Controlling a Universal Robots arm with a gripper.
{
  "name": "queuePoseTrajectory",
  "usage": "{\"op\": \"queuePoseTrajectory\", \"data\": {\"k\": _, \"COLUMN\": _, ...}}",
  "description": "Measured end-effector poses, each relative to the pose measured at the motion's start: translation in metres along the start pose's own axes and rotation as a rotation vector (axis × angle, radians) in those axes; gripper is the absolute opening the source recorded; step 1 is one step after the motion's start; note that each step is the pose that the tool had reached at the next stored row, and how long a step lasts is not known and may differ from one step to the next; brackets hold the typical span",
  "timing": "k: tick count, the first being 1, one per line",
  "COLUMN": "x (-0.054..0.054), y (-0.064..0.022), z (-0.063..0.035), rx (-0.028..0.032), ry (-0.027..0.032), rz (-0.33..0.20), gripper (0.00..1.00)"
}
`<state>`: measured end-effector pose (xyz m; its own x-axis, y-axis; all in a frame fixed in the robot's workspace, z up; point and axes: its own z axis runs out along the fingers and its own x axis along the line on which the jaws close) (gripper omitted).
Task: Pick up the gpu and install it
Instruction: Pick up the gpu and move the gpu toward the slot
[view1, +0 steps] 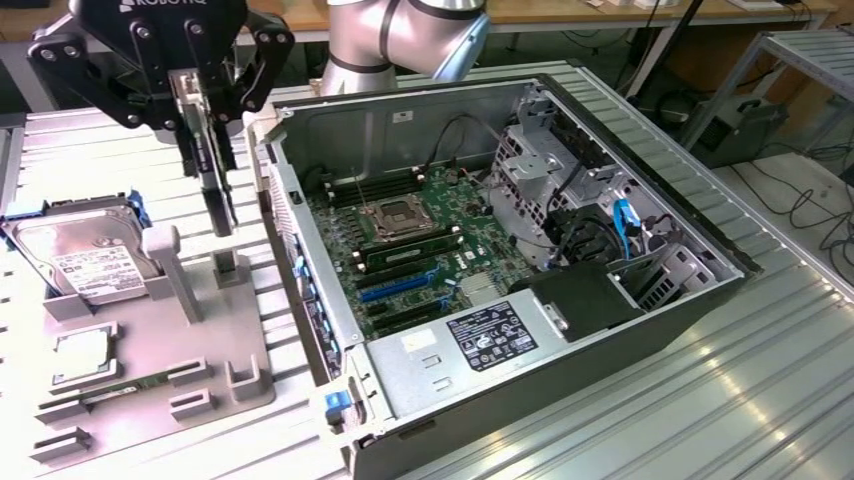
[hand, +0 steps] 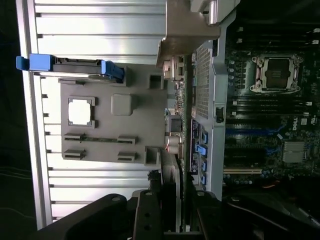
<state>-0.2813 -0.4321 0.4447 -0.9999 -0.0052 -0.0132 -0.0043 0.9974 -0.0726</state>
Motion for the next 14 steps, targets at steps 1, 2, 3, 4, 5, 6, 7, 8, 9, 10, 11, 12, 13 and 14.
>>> {"op": "queuePoseTrajectory", "data": {"k": 1, "x": -0.001, "y": 0.0, "z": 0.0002, "rx": 0.0, "ry": 0.0, "rz": 0.0, "gripper": 0.28}}
{"op": "queuePoseTrajectory", "data": {"k": 2, "x": -0.002, "y": 0.0, "z": 0.0004, "rx": 0.0, "ry": -0.0001, "rz": 0.0, "gripper": 0.28}}
{"op": "queuePoseTrajectory", "data": {"k": 3, "x": -0.003, "y": 0.0, "z": 0.0006, "rx": 0.0, "ry": -0.0002, "rz": 0.0, "gripper": 0.28}}
{"op": "queuePoseTrajectory", "data": {"k": 4, "x": -0.005, "y": 0.0, "z": 0.0007, "rx": 0.0001, "ry": -0.0002, "rz": 0.0, "gripper": 0.28}}
{"op": "queuePoseTrajectory", "data": {"k": 5, "x": -0.006, "y": 0.0001, "z": 0.0008, "rx": 0.0, "ry": -0.0002, "rz": 0.0, "gripper": 0.28}}
{"op": "queuePoseTrajectory", "data": {"k": 6, "x": -0.008, "y": 0.0001, "z": 0.0009, "rx": 0.0001, "ry": -0.0002, "rz": 0.0, "gripper": 0.28}}
{"op": "queuePoseTrajectory", "data": {"k": 7, "x": -0.011, "y": 0.0002, "z": 0.001, "rx": 0.0, "ry": -0.0002, "rz": 0.0, "gripper": 0.28}}
{"op": "queuePoseTrajectory", "data": {"k": 8, "x": -0.014, "y": 0.0002, "z": 0.0011, "rx": 0.0001, "ry": -0.0002, "rz": 0.0, "gripper": 0.28}}
{"op": "queuePoseTrajectory", "data": {"k": 9, "x": -0.019, "y": 0.0002, "z": 0.0013, "rx": 0.0001, "ry": -0.0002, "rz": 0.0, "gripper": 0.28}}
{"op": "queuePoseTrajectory", "data": {"k": 10, "x": -0.021, "y": 0.0002, "z": 0.0015, "rx": 0.0, "ry": -0.0003, "rz": 0.0, "gripper": 0.28}}
{"op": "queuePoseTrajectory", "data": {"k": 11, "x": -0.023, "y": 0.0003, "z": 0.0016, "rx": 0.0, "ry": -0.0002, "rz": 0.0, "gripper": 0.28}}
{"op": "queuePoseTrajectory", "data": {"k": 12, "x": -0.025, "y": 0.0002, "z": 0.0017, "rx": 0.0, "ry": -0.0002, "rz": 0.0, "gripper": 0.28}}
{"op": "queuePoseTrajectory", "data": {"k": 13, "x": -0.027, "y": 0.0003, "z": 0.0017, "rx": 0.0, "ry": -0.0002, "rz": 0.0, "gripper": 0.28}}
{"op": "queuePoseTrajectory", "data": {"k": 14, "x": -0.028, "y": 0.0003, "z": 0.0018, "rx": 0.0001, "ry": -0.0002, "rz": 0.0, "gripper": 0.28}}
